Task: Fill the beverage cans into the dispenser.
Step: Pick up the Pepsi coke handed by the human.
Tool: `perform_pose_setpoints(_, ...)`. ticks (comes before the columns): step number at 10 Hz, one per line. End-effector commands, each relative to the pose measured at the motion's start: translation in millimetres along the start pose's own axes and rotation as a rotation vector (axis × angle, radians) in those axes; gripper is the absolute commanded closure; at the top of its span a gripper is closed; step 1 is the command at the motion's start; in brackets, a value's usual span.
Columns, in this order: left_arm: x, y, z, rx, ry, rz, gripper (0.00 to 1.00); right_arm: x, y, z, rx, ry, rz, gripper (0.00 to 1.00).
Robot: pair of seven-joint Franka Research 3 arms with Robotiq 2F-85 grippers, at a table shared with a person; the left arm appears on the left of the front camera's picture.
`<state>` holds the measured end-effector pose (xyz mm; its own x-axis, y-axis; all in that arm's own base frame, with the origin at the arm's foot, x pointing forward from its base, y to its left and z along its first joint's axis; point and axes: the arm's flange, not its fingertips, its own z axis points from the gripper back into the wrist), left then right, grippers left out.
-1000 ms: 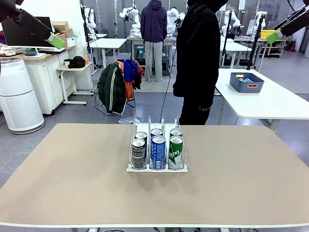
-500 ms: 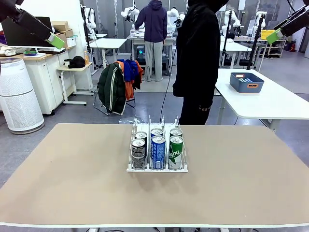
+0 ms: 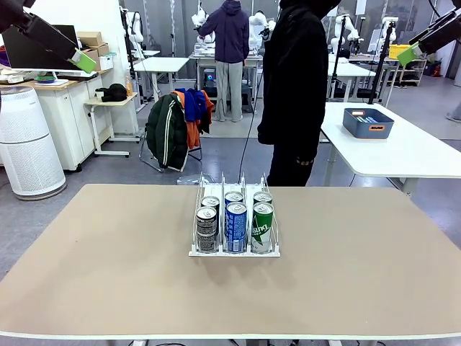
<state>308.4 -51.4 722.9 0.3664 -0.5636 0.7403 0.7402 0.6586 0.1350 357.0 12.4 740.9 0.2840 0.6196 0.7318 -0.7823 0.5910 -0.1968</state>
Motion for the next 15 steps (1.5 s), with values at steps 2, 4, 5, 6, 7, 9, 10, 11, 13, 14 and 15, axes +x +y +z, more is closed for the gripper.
perform_pose_setpoints(2, -1.2, 1.2, -1.0, -0.002, 0.003, 0.008, 0.0, -0.1, 0.1, -0.3, 0.0, -0.001, -0.001, 0.0)
perform_pose_setpoints(4, -1.2, 1.2, -1.0, -0.002, 0.003, 0.008, 0.0, -0.1, 0.1, -0.3, 0.0, -0.001, -0.001, 0.0)
perform_pose_setpoints(5, -1.2, 1.2, -1.0, -0.002, 0.003, 0.008, 0.0, -0.1, 0.1, -0.3, 0.0, -0.001, -0.001, 0.0)
perform_pose_setpoints(6, -1.2, 1.2, -1.0, -0.002, 0.003, 0.008, 0.0, -0.1, 0.1, -0.3, 0.0, -0.001, -0.001, 0.0)
perform_pose_setpoints(7, -1.2, 1.2, -1.0, -0.002, 0.003, 0.008, 0.0, -0.1, 0.1, -0.3, 0.0, -0.001, -0.001, 0.0)
perform_pose_setpoints(9, -1.2, 1.2, -1.0, -0.002, 0.003, 0.008, 0.0, -0.1, 0.1, -0.3, 0.0, -0.001, -0.001, 0.0)
perform_pose_setpoints(10, -1.2, 1.2, -1.0, -0.002, 0.003, 0.008, 0.0, -0.1, 0.1, -0.3, 0.0, -0.001, -0.001, 0.0)
perform_pose_setpoints(11, -1.2, 1.2, -1.0, -0.002, 0.003, 0.008, 0.0, -0.1, 0.1, -0.3, 0.0, -0.001, -0.001, 0.0)
perform_pose_setpoints(13, -1.2, 1.2, -1.0, -0.002, 0.003, 0.008, 0.0, -0.1, 0.1, -0.3, 0.0, -0.001, -0.001, 0.0)
perform_pose_setpoints(14, -1.2, 1.2, -1.0, -0.002, 0.003, 0.008, 0.0, -0.1, 0.1, -0.3, 0.0, -0.001, -0.001, 0.0)
perform_pose_setpoints(15, -1.2, 1.2, -1.0, -0.002, 0.003, 0.008, 0.0, -0.1, 0.1, -0.3, 0.0, -0.001, -0.001, 0.0)
